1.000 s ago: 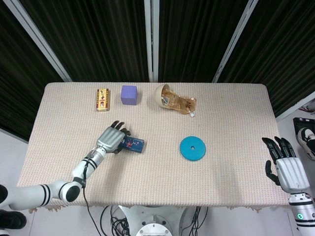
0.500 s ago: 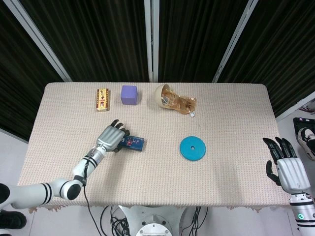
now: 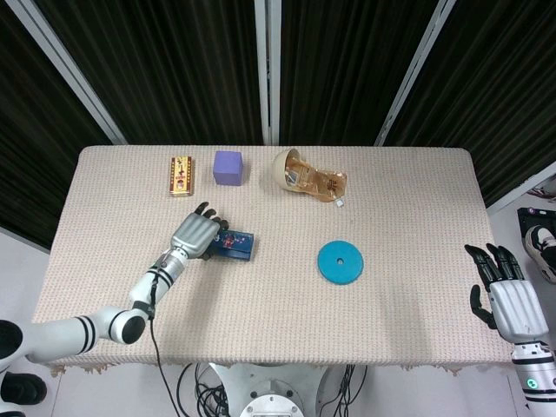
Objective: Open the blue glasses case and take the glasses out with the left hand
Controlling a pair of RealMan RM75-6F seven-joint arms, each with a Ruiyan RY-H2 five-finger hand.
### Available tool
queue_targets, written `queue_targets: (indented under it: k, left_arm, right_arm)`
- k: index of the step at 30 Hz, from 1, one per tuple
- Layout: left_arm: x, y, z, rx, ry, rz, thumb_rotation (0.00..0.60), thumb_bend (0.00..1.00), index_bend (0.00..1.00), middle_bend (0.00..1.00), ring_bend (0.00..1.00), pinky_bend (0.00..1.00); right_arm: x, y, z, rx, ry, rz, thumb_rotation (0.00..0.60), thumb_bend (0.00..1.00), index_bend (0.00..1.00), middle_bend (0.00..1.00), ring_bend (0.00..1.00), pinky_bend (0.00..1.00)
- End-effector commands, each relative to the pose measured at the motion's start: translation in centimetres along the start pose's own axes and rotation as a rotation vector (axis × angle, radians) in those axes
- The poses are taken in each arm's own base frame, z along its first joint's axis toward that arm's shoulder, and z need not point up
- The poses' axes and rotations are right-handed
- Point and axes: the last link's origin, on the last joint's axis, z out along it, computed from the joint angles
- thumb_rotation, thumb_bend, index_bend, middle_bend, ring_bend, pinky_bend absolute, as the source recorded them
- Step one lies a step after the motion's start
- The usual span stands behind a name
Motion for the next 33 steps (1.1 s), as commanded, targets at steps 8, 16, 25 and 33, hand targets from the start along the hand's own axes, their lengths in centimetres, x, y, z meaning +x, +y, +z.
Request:
queue_targets:
  k: [8,16,25,33]
  left_arm:
    - [0.8,-0.3,1.4,0.036,-0.039,-0.024,0.562,0.61,0.16,0.23,0.08,0.02]
    - [1.7,-1.3,2.8,0.090,-0.075,-0.040,0.562,0.61,0.10,0.13,0.00,0.01]
    - [2.3,-2.2,2.6,0.138,0.029,-0.108,0.571,0.56,0.11,0.12,0.00,0.01]
    - [1.2,1.0,-1.2,-0.032,0.068,-0.183,0.573,0.56,0.26,0.31,0.10,0.05]
  right_arm:
    - [-0.1,0.2,-0.2,-0.005,-0.004,0.007,0.600,0.68,0.00,0.14,0.00,0.00]
    - [0.0,0.4,-0.7,-0.017,0.002,0.013,0.600,0.68,0.00,0.14,0.00,0.00]
    - [0.1,0.6,-1.0,-0.015,0.018,0.013,0.600,0.68,0.00,0.15,0.00,0.00]
    - [0.0,0.5,-1.0,-0.008,0.016,0.011,0.600,0.68,0.00,0.15,0.00,0.00]
